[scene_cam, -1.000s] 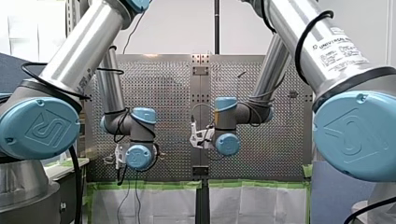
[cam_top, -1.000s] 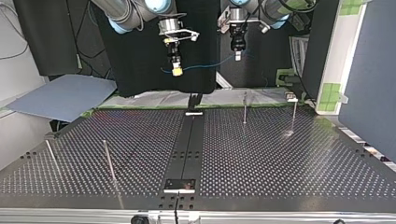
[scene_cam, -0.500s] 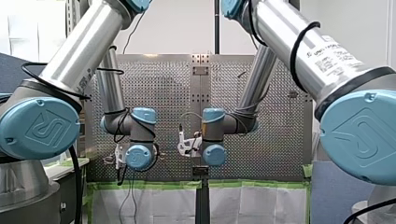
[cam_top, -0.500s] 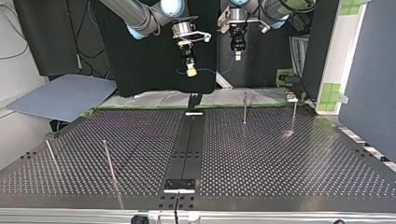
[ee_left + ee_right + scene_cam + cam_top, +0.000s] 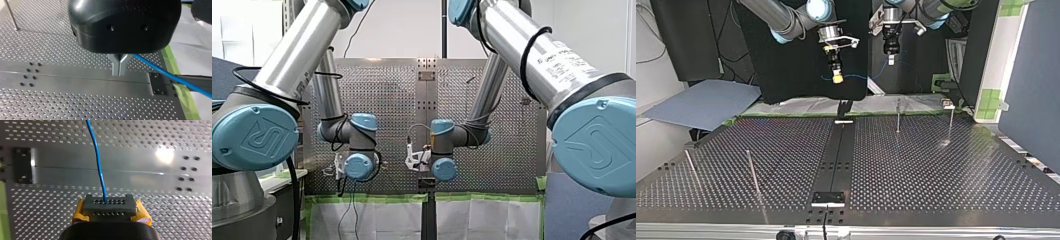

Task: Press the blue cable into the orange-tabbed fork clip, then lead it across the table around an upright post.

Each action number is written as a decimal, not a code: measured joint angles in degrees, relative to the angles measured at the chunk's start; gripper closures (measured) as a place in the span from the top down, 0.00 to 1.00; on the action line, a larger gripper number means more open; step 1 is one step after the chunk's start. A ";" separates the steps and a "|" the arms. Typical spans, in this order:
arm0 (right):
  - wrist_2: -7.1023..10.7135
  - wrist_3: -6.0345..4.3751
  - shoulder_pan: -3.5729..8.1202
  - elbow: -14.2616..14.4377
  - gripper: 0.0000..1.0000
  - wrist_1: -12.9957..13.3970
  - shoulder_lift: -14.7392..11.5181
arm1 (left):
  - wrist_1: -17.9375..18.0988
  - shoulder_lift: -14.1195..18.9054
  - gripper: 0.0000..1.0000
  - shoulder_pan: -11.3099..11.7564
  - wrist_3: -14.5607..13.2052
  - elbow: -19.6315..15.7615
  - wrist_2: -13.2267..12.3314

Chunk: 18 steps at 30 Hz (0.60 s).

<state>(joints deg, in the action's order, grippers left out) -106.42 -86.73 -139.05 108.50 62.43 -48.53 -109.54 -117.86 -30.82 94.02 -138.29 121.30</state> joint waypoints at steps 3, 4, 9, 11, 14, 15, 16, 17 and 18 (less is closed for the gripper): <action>0.68 -1.50 0.12 -0.01 0.00 0.63 -1.55 | -0.92 1.26 0.01 0.50 1.19 -0.33 -1.25; 1.11 -2.08 0.19 -0.01 0.00 1.04 -2.14 | -1.28 1.66 0.01 0.77 1.58 -0.40 -1.66; 3.14 -4.71 0.53 -0.18 0.00 3.41 -4.72 | -1.43 4.28 0.01 3.11 4.18 -1.83 -4.28; 3.61 -5.77 0.62 -0.67 0.00 4.48 -5.14 | -0.63 5.33 0.01 4.18 5.28 -2.82 -5.37; 3.90 -6.42 0.72 -1.89 0.00 4.86 -4.45 | 0.84 5.94 0.01 5.78 6.87 -3.85 -6.96; 3.94 -6.47 0.72 -2.29 0.00 4.73 -4.12 | 1.30 5.87 0.01 6.25 7.29 -4.01 -7.45; 3.98 -6.51 0.72 -2.84 0.00 4.54 -3.63 | 1.80 5.68 0.01 6.74 7.57 -4.12 -7.94; 3.99 -6.51 0.73 -3.29 0.00 4.42 -3.20 | 2.45 5.29 0.01 7.40 7.81 -4.22 -8.59; 4.00 -6.52 0.74 -3.71 0.00 4.33 -2.72 | 2.90 4.95 0.01 7.87 7.92 -4.26 -9.07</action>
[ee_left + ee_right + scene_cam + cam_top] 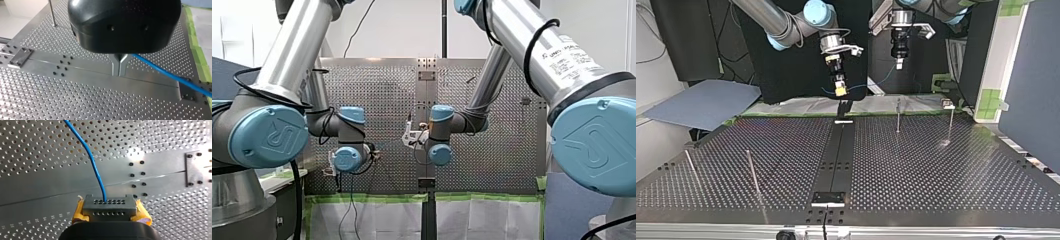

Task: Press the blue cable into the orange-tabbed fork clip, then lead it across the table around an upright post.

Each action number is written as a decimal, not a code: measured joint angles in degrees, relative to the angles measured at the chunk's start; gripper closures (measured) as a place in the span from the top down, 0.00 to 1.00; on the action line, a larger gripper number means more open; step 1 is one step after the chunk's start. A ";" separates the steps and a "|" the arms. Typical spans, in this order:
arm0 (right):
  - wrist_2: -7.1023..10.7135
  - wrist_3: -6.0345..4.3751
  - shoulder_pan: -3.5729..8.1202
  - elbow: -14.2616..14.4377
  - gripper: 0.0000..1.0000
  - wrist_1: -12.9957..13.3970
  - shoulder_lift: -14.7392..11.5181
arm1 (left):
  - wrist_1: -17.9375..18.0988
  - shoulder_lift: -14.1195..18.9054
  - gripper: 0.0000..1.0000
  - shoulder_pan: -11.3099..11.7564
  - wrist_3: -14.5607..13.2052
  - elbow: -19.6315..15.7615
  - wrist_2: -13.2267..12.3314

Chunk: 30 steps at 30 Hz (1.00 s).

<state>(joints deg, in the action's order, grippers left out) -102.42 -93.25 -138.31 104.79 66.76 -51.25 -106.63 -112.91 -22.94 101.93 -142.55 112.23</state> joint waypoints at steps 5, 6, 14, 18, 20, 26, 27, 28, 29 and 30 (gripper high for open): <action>0.56 -0.39 -0.15 -1.99 0.00 0.14 2.66 | 2.58 -1.05 0.01 2.57 -0.33 -0.06 -2.56; 0.80 -0.48 -0.19 -2.38 0.00 0.39 3.10 | 3.04 -1.10 0.01 3.03 -0.60 -0.06 -3.02; 2.96 -1.38 -0.40 -6.07 0.00 -0.97 6.94 | 6.23 -1.26 0.01 7.07 -2.55 -0.08 -7.07; 3.55 -2.10 -0.40 -7.28 0.00 -1.47 8.81 | 6.60 -1.99 0.01 9.00 -3.01 0.02 -9.01; 3.76 -2.26 -0.34 -7.83 0.00 -1.83 9.76 | 7.09 -2.83 0.01 10.06 -3.41 0.53 -10.05; 4.37 -2.40 0.35 -9.81 0.00 -3.75 12.74 | 8.38 -5.82 0.01 13.17 -4.23 3.23 -12.02; 4.43 -2.41 0.46 -10.15 0.00 -4.12 13.19 | 8.54 -6.28 0.01 13.64 -4.16 3.70 -11.96; 4.49 -2.43 0.58 -10.61 0.00 -4.54 13.79 | 8.68 -6.75 0.01 14.10 -4.08 4.17 -11.86; 4.53 -2.44 0.68 -10.96 0.00 -4.82 14.26 | 8.81 -7.37 0.01 14.73 -4.01 4.76 -11.65; 4.55 -2.45 0.78 -11.28 0.00 -5.06 14.76 | 8.88 -7.84 0.01 15.20 -4.00 5.15 -11.45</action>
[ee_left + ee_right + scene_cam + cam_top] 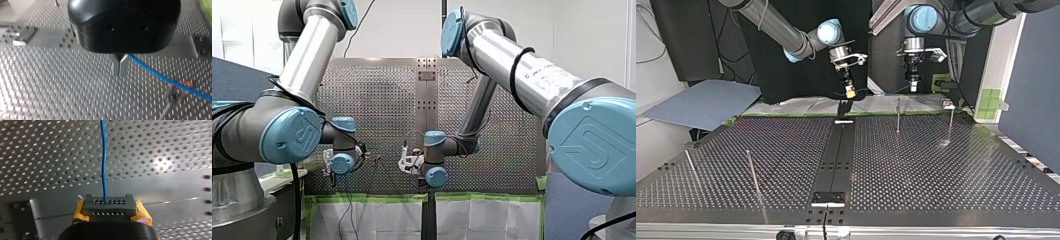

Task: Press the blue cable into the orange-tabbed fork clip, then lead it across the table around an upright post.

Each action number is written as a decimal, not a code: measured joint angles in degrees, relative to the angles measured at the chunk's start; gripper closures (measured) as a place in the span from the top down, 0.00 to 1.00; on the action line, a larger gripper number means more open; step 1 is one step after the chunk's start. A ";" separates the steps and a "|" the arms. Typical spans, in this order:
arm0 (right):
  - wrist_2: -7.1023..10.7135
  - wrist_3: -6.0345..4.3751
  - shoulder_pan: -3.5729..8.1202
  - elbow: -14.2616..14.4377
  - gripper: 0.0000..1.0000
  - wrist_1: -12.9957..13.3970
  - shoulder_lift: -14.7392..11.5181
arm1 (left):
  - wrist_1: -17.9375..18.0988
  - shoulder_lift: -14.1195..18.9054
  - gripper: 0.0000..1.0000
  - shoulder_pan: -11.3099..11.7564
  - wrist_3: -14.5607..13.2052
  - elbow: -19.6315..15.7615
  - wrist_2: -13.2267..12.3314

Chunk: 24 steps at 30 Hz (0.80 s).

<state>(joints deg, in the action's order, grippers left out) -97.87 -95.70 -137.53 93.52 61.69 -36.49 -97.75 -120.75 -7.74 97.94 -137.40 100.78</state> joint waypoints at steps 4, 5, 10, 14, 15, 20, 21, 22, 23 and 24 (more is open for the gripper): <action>0.02 -0.02 0.46 -1.28 0.00 -0.89 2.30 | 0.08 -2.02 0.01 2.02 -0.47 0.77 0.66; 0.02 -0.02 0.55 -1.58 0.00 -1.09 2.69 | 0.04 -2.69 0.01 2.68 -0.62 0.83 0.74; 0.04 0.01 1.07 -3.57 0.00 -2.96 3.54 | -1.01 -5.17 0.01 5.16 -1.46 0.86 0.93; 0.07 0.08 1.45 -5.13 0.00 -4.89 3.60 | -1.61 -7.21 0.01 6.47 -1.79 0.90 0.69; 0.07 0.09 1.52 -5.44 0.00 -5.30 3.62 | -1.66 -7.62 0.01 6.57 -1.79 0.90 0.47; 0.06 0.03 1.85 -6.74 0.00 -6.39 3.65 | -1.79 -10.26 0.01 6.63 -1.57 1.44 -1.62; 0.05 0.02 1.90 -6.88 0.00 -6.44 3.65 | -1.82 -10.78 0.01 6.60 -1.51 1.68 -2.08; 0.05 0.00 1.96 -7.03 0.00 -6.47 3.64 | -1.87 -11.27 0.01 6.56 -1.45 1.94 -2.54; 0.05 -0.01 2.01 -7.11 0.00 -6.47 3.65 | -1.95 -11.79 0.01 6.50 -1.37 2.29 -3.17; 0.04 -0.01 2.06 -7.17 0.00 -6.47 3.65 | -2.03 -12.06 0.01 6.47 -1.31 2.52 -3.60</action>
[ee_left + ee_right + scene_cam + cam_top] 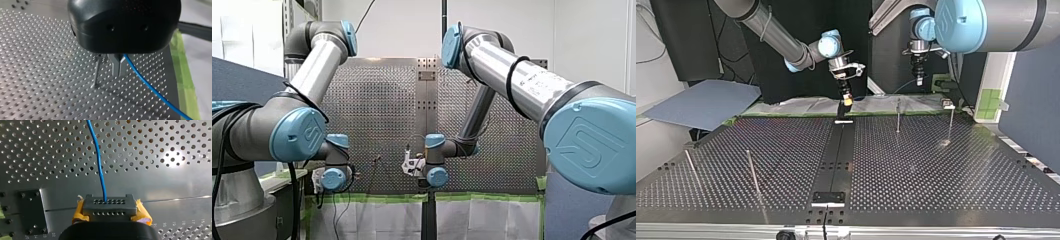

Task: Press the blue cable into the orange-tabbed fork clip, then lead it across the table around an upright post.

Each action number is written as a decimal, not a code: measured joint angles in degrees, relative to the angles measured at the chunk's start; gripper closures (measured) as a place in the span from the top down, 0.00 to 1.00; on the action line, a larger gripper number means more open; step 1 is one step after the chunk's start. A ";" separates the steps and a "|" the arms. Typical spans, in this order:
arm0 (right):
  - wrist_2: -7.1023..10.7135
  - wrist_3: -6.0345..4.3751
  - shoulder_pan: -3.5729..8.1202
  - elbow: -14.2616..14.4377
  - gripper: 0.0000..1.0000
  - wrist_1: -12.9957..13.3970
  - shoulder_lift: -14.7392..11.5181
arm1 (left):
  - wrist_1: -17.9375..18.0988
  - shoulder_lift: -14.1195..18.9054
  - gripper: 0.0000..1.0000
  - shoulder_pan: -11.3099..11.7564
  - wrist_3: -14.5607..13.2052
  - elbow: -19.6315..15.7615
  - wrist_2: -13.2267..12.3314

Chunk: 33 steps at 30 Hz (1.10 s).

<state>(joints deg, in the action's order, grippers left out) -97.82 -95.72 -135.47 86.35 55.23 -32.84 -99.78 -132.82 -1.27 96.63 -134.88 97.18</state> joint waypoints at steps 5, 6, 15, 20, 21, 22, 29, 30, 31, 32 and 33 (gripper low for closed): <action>-0.01 0.04 0.31 -0.08 0.00 0.06 0.05 | -1.14 -0.57 0.01 -0.23 0.19 1.33 -2.36; -0.01 0.08 0.38 -0.08 0.00 0.06 0.06 | -1.48 -0.59 0.01 -0.28 0.20 1.67 -2.73; -0.05 0.22 0.82 -0.09 0.00 0.01 0.16 | -5.38 -0.62 0.01 -0.78 -0.03 5.25 -4.19; -0.10 0.21 0.97 -0.11 0.00 0.03 0.87 | -7.91 -0.63 0.01 -1.18 -0.29 7.35 -4.99; -0.11 0.22 1.05 -0.13 0.00 0.06 1.21 | -8.36 -0.63 0.01 -1.24 -0.32 7.55 -5.03; -0.10 0.23 1.21 -0.19 0.00 0.07 1.73 | -8.78 -0.64 0.01 -1.28 -0.35 7.71 -5.04; -0.02 0.32 1.86 -0.81 0.00 -0.13 3.14 | -10.41 -0.63 0.01 -1.36 0.02 9.20 -5.03; -0.01 0.32 1.90 -0.98 0.00 -0.19 3.17 | -10.47 -0.63 0.01 -1.36 0.08 9.39 -4.97; 0.01 0.35 1.95 -1.24 0.00 -0.28 3.18 | -10.53 -0.63 0.01 -1.36 0.16 9.60 -4.88; 0.03 0.34 1.98 -1.45 0.00 -0.37 3.18 | -10.60 -0.63 0.01 -1.36 0.34 9.91 -4.77; 0.04 0.35 1.98 -1.65 0.00 -0.44 3.19 | -10.66 -0.63 0.01 -1.35 0.50 10.19 -4.72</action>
<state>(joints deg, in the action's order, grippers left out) -97.78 -95.37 -133.48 84.70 54.79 -29.65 -110.44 -133.45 -2.63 97.13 -124.69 92.46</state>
